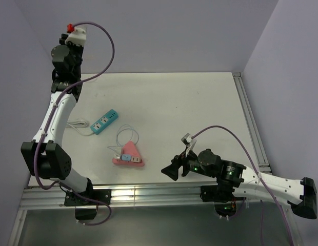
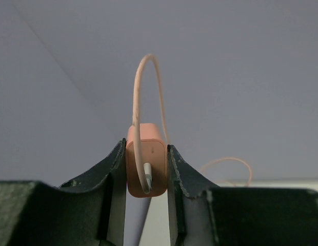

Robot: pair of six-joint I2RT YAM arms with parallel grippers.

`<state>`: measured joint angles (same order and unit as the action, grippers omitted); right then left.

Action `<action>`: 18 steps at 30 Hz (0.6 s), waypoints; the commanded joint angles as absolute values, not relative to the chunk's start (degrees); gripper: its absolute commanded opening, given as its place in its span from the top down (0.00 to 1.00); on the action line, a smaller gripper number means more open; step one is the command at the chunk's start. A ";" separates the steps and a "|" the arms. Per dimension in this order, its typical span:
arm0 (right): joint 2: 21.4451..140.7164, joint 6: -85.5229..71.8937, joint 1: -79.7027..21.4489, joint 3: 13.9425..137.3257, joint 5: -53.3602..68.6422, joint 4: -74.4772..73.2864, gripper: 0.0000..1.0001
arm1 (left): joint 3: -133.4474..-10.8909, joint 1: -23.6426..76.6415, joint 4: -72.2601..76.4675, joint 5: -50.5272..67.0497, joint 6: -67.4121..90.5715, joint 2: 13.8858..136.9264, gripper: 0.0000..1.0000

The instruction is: Insert the plug

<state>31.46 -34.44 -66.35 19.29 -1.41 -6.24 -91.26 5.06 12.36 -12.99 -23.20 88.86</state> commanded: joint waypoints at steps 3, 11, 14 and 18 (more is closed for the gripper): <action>28.75 -33.40 -66.45 18.37 -0.35 -4.04 0.07 | -81.49 2.47 1.60 -10.82 -32.08 92.46 1.00; 24.09 -33.66 -66.45 17.32 -1.23 -8.08 0.07 | -66.55 0.18 -6.94 13.26 -41.83 91.59 1.00; 22.51 -33.66 -66.45 17.58 -1.58 -9.40 0.07 | -63.91 0.09 -10.18 18.88 -45.42 90.18 1.00; 22.06 -33.66 -66.45 18.37 -0.97 -10.28 0.07 | -62.67 0.09 -14.49 22.32 -47.63 89.30 1.00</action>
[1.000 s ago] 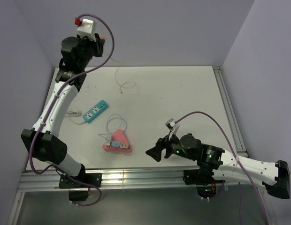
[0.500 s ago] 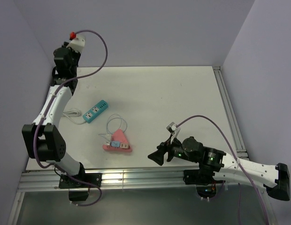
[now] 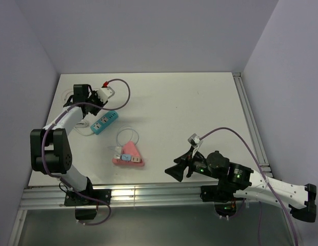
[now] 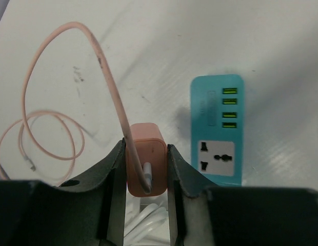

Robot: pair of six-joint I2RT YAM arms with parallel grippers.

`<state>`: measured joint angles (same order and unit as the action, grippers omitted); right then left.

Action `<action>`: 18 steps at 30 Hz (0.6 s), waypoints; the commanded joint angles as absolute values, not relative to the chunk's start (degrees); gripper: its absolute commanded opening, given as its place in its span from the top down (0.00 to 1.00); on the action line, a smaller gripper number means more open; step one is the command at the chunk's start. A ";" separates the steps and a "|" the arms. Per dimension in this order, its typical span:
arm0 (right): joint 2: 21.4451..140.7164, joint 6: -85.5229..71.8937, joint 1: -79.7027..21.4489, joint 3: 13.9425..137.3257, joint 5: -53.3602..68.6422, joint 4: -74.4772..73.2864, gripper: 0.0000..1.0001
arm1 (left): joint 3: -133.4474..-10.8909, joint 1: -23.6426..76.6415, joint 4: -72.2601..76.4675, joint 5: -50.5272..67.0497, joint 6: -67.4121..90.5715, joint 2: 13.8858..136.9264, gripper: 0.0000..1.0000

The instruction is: Insert the plug

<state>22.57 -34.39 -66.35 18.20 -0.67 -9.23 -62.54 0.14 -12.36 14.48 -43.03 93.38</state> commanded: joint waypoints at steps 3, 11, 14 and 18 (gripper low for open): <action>22.32 -33.58 -66.45 18.90 -0.44 -10.55 0.07 | -62.05 0.09 -16.87 24.34 -49.49 88.33 1.00; 22.33 -34.19 -66.45 18.46 1.49 -10.11 0.07 | -62.40 -2.11 -23.80 27.33 -53.06 85.96 1.00; 21.36 -34.72 -66.45 18.28 1.84 -10.19 0.07 | -62.67 -2.11 -25.49 28.38 -53.35 85.70 1.00; 19.60 -35.16 -66.45 17.75 1.93 -11.07 0.08 | -64.33 -2.99 -29.52 30.76 -53.17 87.01 1.00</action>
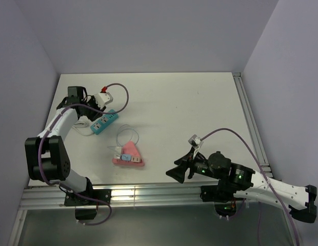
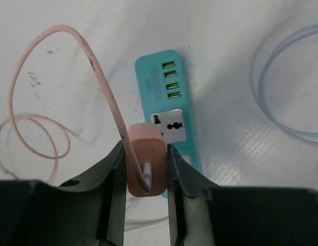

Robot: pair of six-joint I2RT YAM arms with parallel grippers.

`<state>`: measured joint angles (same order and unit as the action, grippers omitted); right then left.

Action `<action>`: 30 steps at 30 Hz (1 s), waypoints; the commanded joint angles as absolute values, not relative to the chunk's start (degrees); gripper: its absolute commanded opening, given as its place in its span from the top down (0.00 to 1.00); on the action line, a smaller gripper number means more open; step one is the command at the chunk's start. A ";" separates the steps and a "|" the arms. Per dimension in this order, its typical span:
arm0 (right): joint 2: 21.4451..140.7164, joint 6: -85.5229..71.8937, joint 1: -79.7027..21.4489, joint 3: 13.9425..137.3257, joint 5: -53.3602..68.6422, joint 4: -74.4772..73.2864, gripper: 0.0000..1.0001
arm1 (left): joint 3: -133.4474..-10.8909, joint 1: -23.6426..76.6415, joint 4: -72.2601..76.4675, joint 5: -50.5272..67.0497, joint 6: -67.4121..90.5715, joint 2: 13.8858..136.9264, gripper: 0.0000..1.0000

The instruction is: Insert the plug

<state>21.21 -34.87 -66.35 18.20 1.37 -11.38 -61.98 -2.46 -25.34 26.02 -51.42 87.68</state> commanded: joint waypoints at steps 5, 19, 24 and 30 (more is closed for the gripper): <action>18.46 -34.54 -66.53 18.54 1.85 -13.18 0.08 | -66.09 -3.25 -32.08 34.01 -51.86 88.85 1.00; 17.49 -35.24 -66.45 18.98 2.46 -14.32 0.08 | -63.28 -3.25 -27.86 30.67 -51.94 90.52 1.00; 17.93 -35.07 -66.53 19.51 1.93 -14.68 0.08 | -64.77 -3.34 -28.04 30.76 -51.94 92.11 1.00; 19.34 -34.63 -66.53 20.13 1.67 -14.50 0.08 | -65.74 -3.34 -28.21 30.50 -51.94 94.04 1.00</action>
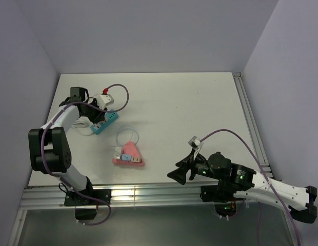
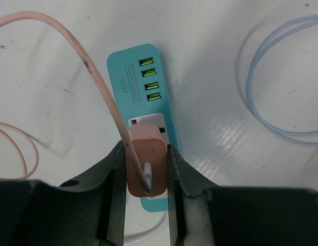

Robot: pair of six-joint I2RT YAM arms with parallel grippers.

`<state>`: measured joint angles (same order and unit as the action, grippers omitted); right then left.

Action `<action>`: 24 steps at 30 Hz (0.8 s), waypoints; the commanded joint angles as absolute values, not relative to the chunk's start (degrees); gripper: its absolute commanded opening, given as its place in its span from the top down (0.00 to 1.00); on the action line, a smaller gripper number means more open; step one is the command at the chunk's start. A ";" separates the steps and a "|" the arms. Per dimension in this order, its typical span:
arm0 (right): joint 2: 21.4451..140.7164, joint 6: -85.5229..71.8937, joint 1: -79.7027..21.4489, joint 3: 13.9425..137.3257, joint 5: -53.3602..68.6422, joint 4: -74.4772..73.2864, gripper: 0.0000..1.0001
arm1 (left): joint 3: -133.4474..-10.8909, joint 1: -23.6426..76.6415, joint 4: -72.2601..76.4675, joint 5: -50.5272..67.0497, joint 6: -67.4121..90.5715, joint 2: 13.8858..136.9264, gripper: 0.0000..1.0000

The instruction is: Insert the plug

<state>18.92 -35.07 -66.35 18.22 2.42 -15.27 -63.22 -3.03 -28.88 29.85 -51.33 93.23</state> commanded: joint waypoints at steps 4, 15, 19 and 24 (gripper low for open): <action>19.69 -34.54 -66.45 20.04 1.76 -14.15 0.08 | -66.80 -3.43 -28.30 30.59 -52.03 94.74 1.00; 20.04 -34.02 -66.45 20.04 1.50 -14.33 0.08 | -66.27 -3.43 -28.04 29.71 -52.47 96.24 1.00; 20.83 -33.58 -66.53 20.56 1.41 -14.33 0.08 | -67.76 -3.43 -29.35 29.44 -52.65 97.56 1.00; 21.27 -33.40 -66.53 20.74 1.58 -13.98 0.08 | -67.94 -3.43 -30.67 29.09 -53.26 98.70 1.00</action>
<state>20.99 -34.59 -66.35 18.46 2.37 -15.42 -67.13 -3.20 -29.80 29.78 -51.37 97.03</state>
